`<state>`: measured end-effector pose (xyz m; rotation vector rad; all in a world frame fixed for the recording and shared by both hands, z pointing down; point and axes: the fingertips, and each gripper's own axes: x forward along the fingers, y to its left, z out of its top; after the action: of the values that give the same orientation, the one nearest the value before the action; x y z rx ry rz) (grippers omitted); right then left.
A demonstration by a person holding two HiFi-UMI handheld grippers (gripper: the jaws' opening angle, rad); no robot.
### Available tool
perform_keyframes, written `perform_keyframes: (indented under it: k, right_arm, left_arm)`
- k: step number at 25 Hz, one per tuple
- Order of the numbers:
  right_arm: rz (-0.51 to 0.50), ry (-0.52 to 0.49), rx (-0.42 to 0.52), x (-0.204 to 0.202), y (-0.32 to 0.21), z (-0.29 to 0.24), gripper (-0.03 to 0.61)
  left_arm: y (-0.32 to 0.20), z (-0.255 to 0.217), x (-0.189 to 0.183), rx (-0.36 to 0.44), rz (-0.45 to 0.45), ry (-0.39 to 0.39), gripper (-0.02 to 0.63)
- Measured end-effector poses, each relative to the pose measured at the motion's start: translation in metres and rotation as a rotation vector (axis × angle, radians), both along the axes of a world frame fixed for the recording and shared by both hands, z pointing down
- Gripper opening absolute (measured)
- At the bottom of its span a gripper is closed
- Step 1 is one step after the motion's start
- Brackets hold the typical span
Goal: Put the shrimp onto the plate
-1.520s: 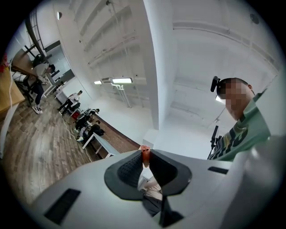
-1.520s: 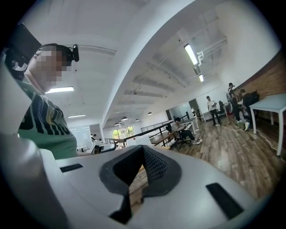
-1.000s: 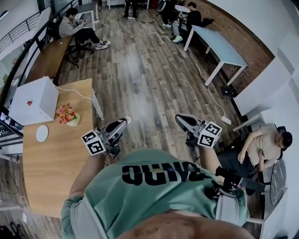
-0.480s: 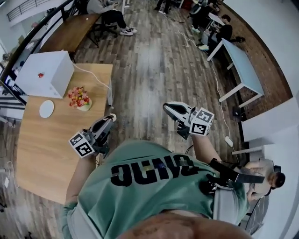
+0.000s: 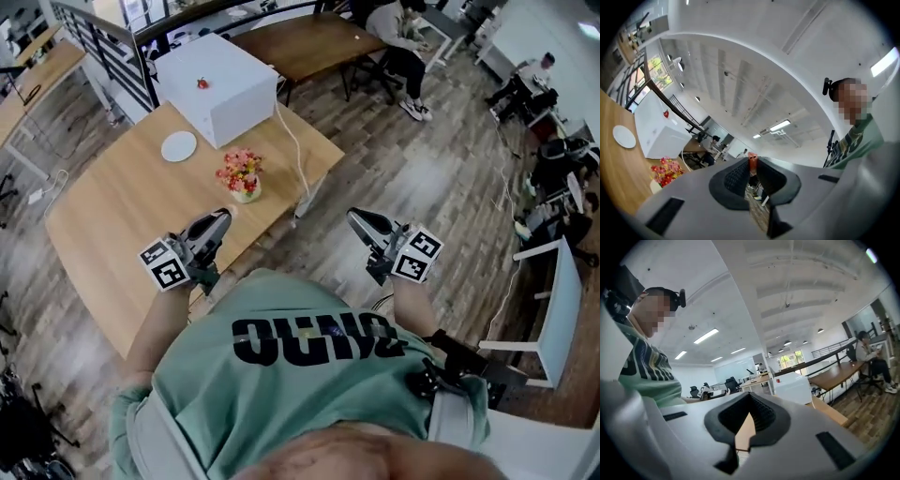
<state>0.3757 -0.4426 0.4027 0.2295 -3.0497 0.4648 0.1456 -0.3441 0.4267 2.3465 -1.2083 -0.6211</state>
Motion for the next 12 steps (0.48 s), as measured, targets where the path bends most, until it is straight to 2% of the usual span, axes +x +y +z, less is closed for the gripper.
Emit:
perform_keyframes:
  k: [4, 7, 12]
  right_arm:
    - [-0.141, -0.033, -0.033, -0.006, -0.063, 0.013, 0.006]
    - [-0.2, -0.043, -0.075, -0.014, -0.095, 0.028, 0.006]
    - [-0.332, -0.066, -0.1, -0.064, -0.11, 0.043, 0.006]
  left_arm:
    - [-0.028, 0.0, -0.005, -0.028, -0.199, -0.007, 0.048]
    - [-0.039, 0.005, -0.005, -0.062, -0.283, -0.02, 0.048]
    - [-0.014, 0.017, -0.032, -0.127, -0.436, -0.066, 0.048]
